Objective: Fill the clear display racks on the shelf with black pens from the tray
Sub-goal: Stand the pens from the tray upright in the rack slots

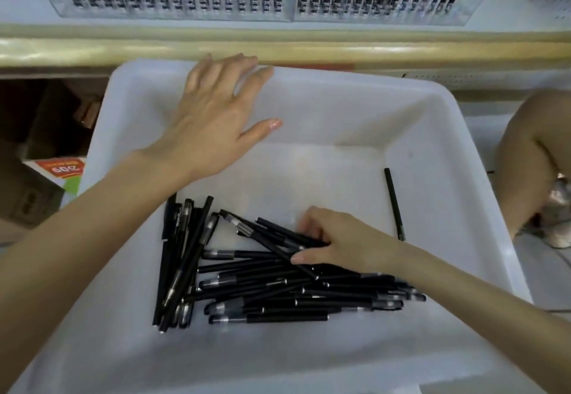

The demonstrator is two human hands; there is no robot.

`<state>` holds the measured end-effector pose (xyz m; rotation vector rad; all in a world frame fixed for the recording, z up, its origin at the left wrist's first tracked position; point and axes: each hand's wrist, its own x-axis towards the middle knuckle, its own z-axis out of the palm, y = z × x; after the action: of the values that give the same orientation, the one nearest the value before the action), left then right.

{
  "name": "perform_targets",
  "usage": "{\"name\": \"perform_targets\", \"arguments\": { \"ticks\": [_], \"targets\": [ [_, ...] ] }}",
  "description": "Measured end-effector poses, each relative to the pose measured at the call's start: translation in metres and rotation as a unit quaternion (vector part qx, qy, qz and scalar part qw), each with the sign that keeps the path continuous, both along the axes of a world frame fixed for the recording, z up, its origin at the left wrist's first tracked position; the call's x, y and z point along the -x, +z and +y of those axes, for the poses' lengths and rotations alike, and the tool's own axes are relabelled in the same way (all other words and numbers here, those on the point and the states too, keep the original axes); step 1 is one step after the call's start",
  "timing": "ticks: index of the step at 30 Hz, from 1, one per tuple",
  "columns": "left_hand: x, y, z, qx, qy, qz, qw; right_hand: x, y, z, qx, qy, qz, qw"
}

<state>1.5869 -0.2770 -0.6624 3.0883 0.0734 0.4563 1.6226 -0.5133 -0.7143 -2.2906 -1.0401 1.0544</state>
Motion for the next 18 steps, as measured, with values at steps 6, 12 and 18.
{"name": "perform_targets", "arguments": {
  "ticks": [6,12,18],
  "targets": [
    [0.003,-0.002,0.0,0.006,-0.003,-0.01,1.0,-0.006,-0.007,0.003,-0.033,-0.088,0.052,0.994],
    [0.002,0.0,0.001,0.009,-0.005,-0.007,1.0,-0.011,-0.006,0.002,-0.037,-0.118,0.106,0.987],
    [0.0,0.013,0.005,0.037,-0.021,0.018,0.999,-0.022,0.011,0.003,-0.086,-0.167,0.089,0.978]
  ]
}}
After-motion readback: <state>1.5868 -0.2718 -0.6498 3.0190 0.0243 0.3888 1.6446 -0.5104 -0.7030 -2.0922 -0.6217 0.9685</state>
